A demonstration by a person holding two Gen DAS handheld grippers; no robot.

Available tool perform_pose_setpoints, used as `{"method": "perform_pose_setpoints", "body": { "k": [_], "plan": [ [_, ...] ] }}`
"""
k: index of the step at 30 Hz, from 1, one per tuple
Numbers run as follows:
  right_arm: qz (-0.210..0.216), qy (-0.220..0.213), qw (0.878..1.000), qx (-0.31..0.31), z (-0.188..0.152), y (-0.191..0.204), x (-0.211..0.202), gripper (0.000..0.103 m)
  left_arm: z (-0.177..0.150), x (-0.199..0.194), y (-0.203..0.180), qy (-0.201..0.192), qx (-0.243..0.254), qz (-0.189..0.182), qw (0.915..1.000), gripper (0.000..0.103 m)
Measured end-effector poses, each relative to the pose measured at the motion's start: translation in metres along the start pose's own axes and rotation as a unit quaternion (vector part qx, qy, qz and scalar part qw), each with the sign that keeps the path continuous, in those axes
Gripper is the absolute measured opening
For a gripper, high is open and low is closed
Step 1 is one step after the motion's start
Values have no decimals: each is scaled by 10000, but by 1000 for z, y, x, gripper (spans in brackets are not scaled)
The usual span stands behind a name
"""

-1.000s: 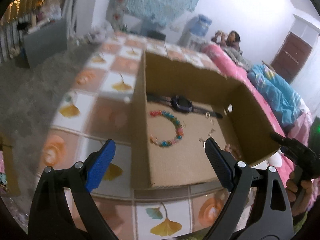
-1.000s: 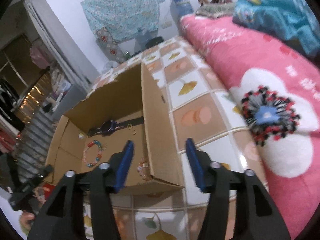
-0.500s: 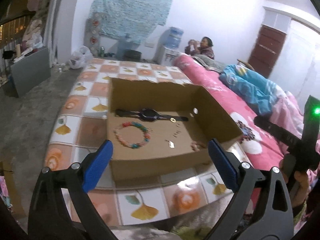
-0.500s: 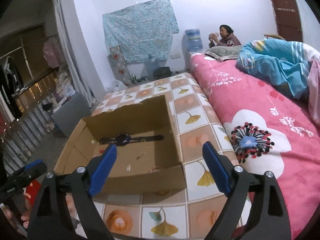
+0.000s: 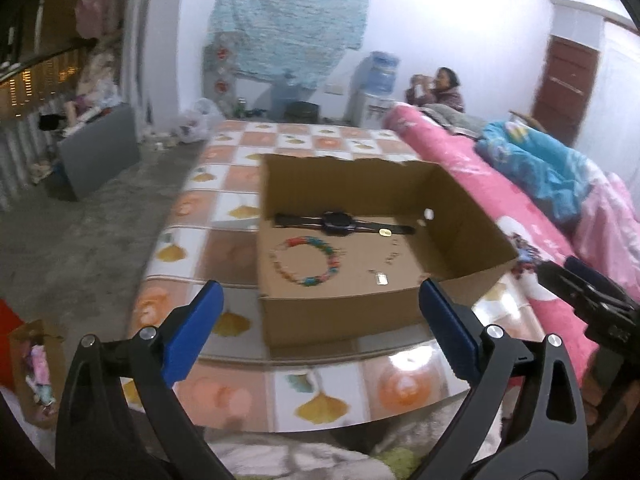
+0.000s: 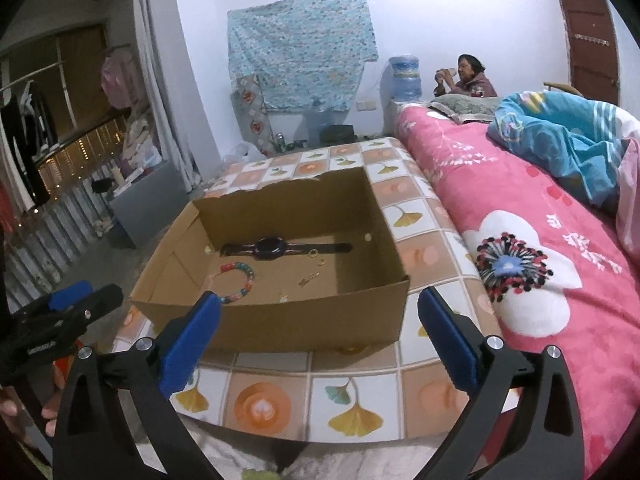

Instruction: Organize jewelry

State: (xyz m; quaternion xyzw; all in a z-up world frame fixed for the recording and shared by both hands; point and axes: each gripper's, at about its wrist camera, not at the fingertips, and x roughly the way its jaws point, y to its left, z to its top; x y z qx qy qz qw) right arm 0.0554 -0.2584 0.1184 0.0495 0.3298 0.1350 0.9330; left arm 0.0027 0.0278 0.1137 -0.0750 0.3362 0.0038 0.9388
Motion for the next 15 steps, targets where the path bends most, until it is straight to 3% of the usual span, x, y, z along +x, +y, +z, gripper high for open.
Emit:
{"method": "perform_pose_setpoints", "body": {
  "k": [3, 7, 15],
  "plan": [
    [0, 28, 10000, 1, -2, 6, 0, 96, 1, -10, 4, -156, -53, 396, 9991, 95],
    [-69, 60, 10000, 22, -2, 11, -2, 96, 6, -20, -3, -352, 185, 657, 9970, 95],
    [-472, -50, 9989, -27, 1, 13, -9, 96, 9, -14, -15, -274, 161, 329, 9990, 95]
  ]
}}
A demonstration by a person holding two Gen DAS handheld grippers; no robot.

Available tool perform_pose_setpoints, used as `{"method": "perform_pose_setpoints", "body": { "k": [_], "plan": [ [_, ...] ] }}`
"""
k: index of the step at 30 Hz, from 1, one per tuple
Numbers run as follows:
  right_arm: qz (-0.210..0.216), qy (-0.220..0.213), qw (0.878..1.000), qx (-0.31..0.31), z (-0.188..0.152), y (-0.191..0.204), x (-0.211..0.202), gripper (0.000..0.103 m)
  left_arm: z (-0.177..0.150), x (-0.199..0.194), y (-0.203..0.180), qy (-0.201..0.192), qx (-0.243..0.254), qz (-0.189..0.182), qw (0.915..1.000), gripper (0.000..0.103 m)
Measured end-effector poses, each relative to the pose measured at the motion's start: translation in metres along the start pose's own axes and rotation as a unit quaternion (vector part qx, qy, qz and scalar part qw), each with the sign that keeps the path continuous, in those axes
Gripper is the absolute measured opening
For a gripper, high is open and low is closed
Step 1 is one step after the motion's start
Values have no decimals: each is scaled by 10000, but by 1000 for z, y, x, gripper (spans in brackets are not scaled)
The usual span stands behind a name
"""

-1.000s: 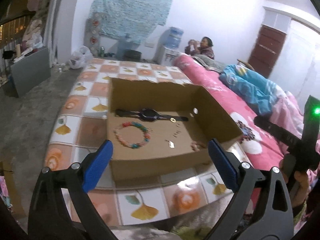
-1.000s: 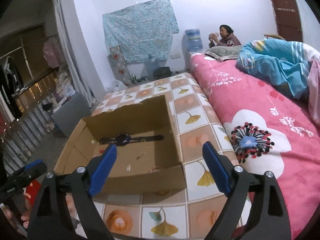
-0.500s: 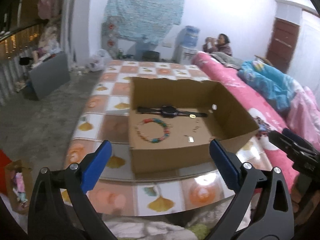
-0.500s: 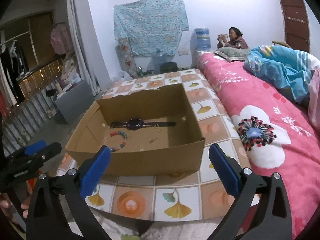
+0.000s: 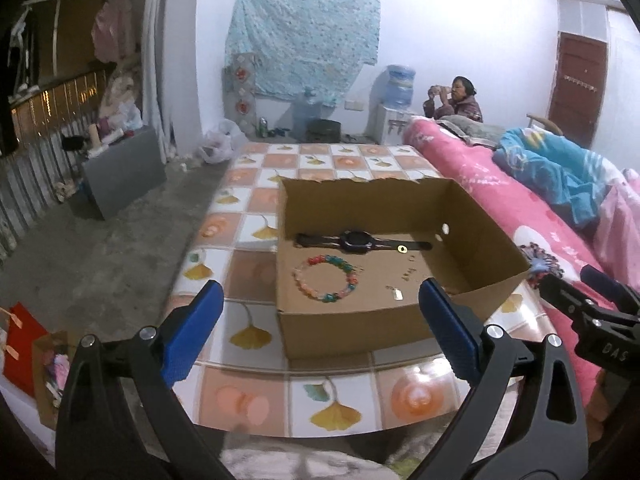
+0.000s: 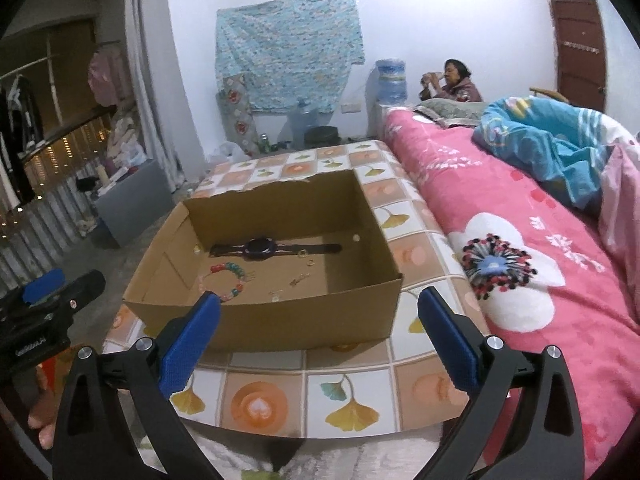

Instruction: Organize jewelry

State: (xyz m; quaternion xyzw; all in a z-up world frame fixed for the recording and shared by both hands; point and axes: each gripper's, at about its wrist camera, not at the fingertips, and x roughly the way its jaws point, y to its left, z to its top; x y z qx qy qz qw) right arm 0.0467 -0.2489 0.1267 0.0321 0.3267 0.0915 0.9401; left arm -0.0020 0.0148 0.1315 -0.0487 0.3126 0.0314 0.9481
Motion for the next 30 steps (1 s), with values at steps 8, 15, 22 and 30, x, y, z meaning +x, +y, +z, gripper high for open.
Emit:
{"method": "perform_pose_setpoints", "body": {
  "k": [8, 15, 22, 30],
  "plan": [
    [-154, -34, 9999, 32, 3, -1, -4, 96, -4, 12, -20, 43, 369, -158, 9992, 95],
    [-140, 201, 9997, -36, 0, 2, 1, 96, -10, 25, -29, 278, 558, -278, 9977, 95],
    [-130, 398, 9991, 64, -5, 4, 6, 96, -14, 38, -21, 581, 397, -217, 9973, 95],
    [-92, 949, 9954, -69, -20, -9, 23, 96, -26, 48, -26, 927, 314, -106, 9951, 95]
  ]
}}
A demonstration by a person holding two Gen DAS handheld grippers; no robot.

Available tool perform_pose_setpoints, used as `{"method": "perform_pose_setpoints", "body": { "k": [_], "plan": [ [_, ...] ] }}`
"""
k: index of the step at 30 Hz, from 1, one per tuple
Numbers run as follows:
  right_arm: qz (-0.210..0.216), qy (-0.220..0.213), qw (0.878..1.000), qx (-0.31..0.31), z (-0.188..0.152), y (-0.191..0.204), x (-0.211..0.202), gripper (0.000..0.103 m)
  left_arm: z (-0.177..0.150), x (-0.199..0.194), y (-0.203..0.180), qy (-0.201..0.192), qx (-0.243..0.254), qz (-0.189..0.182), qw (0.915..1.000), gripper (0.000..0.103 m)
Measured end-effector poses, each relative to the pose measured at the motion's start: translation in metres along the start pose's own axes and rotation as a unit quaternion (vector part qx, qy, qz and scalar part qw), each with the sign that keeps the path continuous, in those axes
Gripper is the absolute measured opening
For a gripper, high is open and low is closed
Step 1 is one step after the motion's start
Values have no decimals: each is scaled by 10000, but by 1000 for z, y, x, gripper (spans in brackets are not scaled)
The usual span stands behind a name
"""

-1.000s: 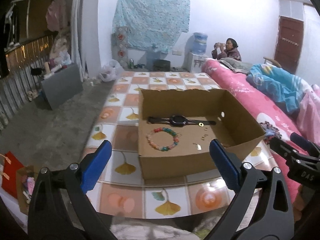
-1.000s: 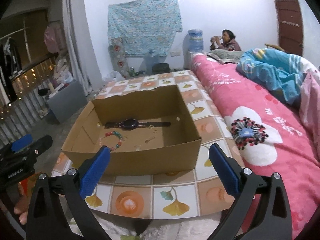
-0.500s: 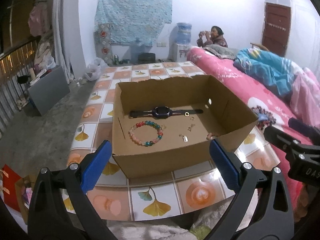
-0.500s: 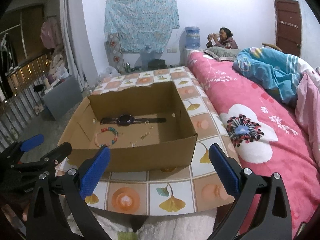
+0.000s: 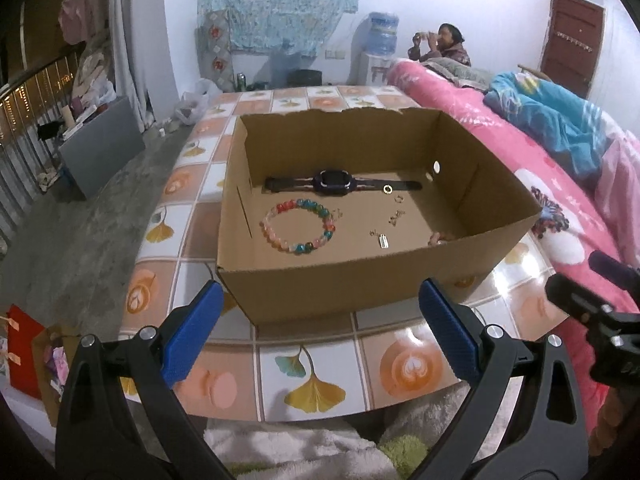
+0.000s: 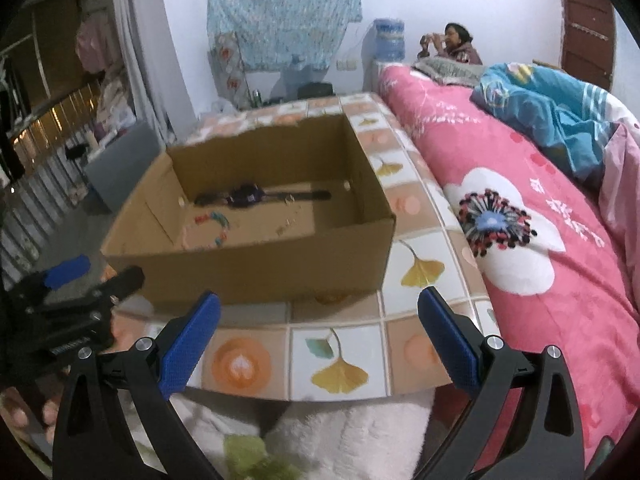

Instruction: Organize jewelry

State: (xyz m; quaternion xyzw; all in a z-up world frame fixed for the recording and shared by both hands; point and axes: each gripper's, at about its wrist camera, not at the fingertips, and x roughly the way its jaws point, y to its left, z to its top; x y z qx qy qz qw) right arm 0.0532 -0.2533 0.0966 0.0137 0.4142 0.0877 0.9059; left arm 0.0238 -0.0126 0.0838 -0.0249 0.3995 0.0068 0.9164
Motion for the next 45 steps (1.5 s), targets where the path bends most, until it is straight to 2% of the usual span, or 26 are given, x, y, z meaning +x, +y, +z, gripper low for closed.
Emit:
{"method": "perform_pose_setpoints", "body": {
  "k": [6, 13, 24, 45],
  "plan": [
    [266, 527, 9983, 21, -1, -1, 24, 96, -6, 7, -2, 255, -21, 168, 9995, 95],
    [321, 810, 9961, -104, 8, 11, 42, 96, 3, 21, 3, 642, -158, 345, 9972, 95],
    [304, 822, 9959, -213, 27, 13, 51, 96, 14, 33, 3, 852, -245, 525, 9947, 95],
    [261, 938, 9947, -334, 27, 21, 67, 96, 18, 44, 7, 960, -308, 475, 9938, 95]
  ]
}}
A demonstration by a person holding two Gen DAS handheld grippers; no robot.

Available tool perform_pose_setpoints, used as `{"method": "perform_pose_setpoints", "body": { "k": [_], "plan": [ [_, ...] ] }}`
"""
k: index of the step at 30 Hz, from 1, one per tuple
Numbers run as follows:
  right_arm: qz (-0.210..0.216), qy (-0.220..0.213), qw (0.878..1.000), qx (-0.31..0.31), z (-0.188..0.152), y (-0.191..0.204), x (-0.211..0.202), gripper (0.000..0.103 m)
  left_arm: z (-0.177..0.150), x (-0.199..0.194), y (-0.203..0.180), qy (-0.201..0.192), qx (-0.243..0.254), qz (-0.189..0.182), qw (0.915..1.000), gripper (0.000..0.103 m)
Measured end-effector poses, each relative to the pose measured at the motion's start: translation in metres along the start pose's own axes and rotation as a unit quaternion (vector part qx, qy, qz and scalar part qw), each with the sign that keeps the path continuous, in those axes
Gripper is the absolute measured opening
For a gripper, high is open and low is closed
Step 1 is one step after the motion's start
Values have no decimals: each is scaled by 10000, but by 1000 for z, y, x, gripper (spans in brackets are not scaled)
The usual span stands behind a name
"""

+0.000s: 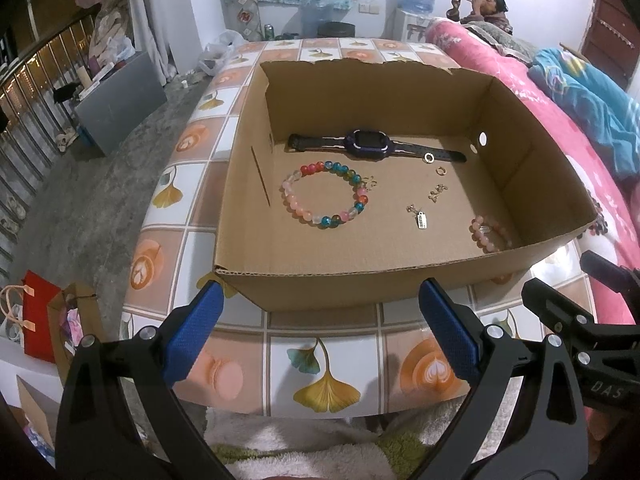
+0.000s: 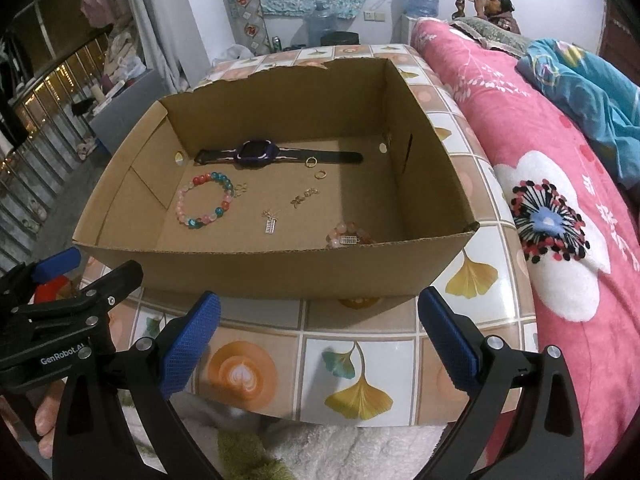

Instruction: Organize jewelry

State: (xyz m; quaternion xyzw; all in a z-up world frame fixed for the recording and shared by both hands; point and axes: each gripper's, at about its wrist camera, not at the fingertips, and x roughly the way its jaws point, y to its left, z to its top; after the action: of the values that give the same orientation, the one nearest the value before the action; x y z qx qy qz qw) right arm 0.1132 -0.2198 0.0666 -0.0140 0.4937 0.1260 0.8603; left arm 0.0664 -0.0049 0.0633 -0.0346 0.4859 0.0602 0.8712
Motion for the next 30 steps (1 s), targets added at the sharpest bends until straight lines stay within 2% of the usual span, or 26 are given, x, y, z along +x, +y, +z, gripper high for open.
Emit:
{"method": "perform_pose_setpoints", "body": {
  "k": [30],
  "plan": [
    [38, -13, 10000, -2, 2, 5, -1, 96, 0, -1, 10, -30, -100, -78, 9999, 95]
  ]
}}
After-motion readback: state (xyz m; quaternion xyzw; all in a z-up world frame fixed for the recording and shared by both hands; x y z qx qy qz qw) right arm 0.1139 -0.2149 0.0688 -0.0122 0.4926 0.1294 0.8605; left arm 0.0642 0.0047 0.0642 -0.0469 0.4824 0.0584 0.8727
